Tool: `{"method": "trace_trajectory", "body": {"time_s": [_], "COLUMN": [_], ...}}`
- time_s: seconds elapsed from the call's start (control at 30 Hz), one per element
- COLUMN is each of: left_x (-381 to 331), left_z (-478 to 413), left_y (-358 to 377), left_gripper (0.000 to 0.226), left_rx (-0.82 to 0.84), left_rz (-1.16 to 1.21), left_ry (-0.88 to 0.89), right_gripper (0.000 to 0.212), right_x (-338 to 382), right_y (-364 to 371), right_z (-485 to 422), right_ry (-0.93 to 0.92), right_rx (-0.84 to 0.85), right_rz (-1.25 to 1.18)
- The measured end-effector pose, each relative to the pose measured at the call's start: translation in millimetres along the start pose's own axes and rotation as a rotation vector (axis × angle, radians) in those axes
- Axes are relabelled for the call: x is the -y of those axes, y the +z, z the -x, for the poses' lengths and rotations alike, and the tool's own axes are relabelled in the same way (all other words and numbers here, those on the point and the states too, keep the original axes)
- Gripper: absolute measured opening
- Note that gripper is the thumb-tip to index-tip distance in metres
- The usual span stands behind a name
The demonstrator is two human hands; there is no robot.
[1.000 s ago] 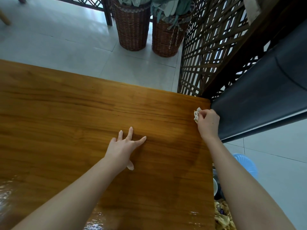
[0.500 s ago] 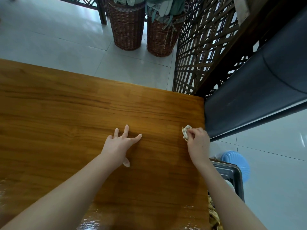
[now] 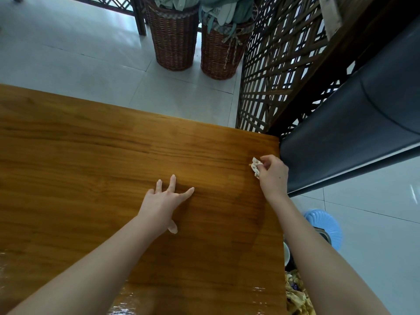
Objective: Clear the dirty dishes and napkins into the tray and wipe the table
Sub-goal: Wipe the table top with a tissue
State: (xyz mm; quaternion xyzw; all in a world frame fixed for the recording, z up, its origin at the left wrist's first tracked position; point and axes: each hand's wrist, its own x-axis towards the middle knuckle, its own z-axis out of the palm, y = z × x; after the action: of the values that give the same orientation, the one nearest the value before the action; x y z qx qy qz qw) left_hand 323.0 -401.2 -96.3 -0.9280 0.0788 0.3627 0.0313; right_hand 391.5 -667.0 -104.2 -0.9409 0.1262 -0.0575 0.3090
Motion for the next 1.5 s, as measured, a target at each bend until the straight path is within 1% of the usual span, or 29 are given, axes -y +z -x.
{"method": "trace_trajectory", "body": {"time_s": [0.1, 0.17, 0.27, 0.33, 0.4, 0.67, 0.83, 1.07, 1.13, 1.23, 1.5], "left_x": [-1, -1, 0, 0, 0, -1, -1, 2, 2, 2, 1], "left_z": [1, 1, 2, 2, 2, 3, 1, -6, -8, -10, -7], "left_y": [-1, -1, 1, 1, 1, -2, 1, 7, 7, 8, 4], "left_gripper": [0.121, 0.121, 0.122, 0.122, 0.122, 0.12, 0.12, 0.126, 0.127, 0.127, 0.124], "left_rx": [-0.001, -0.009, -0.03, -0.035, -0.036, -0.023, -0.036, -0.036, -0.022, -0.013, 0.003], "left_rz": [-0.009, -0.006, 0.003, 0.009, 0.014, 0.01, 0.007, 0.001, -0.001, 0.001, 0.006], "left_ry": [0.0, -0.003, 0.003, 0.008, 0.009, 0.003, 0.003, -0.007, -0.014, -0.014, -0.004], "right_gripper": [0.02, 0.021, 0.026, 0.03, 0.031, 0.022, 0.015, 0.012, 0.012, 0.019, 0.02], "right_x": [-2, -6, -10, -11, -13, -13, -15, -8, -8, -8, -1], "right_y": [-5, -9, -10, -7, -5, -2, 3, 9, 8, 7, 12], "right_z": [-1, 0, 3, 5, 6, 20, 36, 32, 19, -2, -29], "right_ry": [-0.013, -0.065, -0.179, -0.208, -0.214, -0.264, -0.226, -0.275, -0.22, -0.107, -0.044], "right_rx": [-0.034, -0.026, 0.084, 0.156, 0.181, 0.185, 0.131, 0.021, -0.008, -0.023, -0.025], "right_rz": [0.0, 0.002, 0.066, 0.093, 0.11, 0.165, 0.19, 0.194, 0.155, 0.104, 0.092]}}
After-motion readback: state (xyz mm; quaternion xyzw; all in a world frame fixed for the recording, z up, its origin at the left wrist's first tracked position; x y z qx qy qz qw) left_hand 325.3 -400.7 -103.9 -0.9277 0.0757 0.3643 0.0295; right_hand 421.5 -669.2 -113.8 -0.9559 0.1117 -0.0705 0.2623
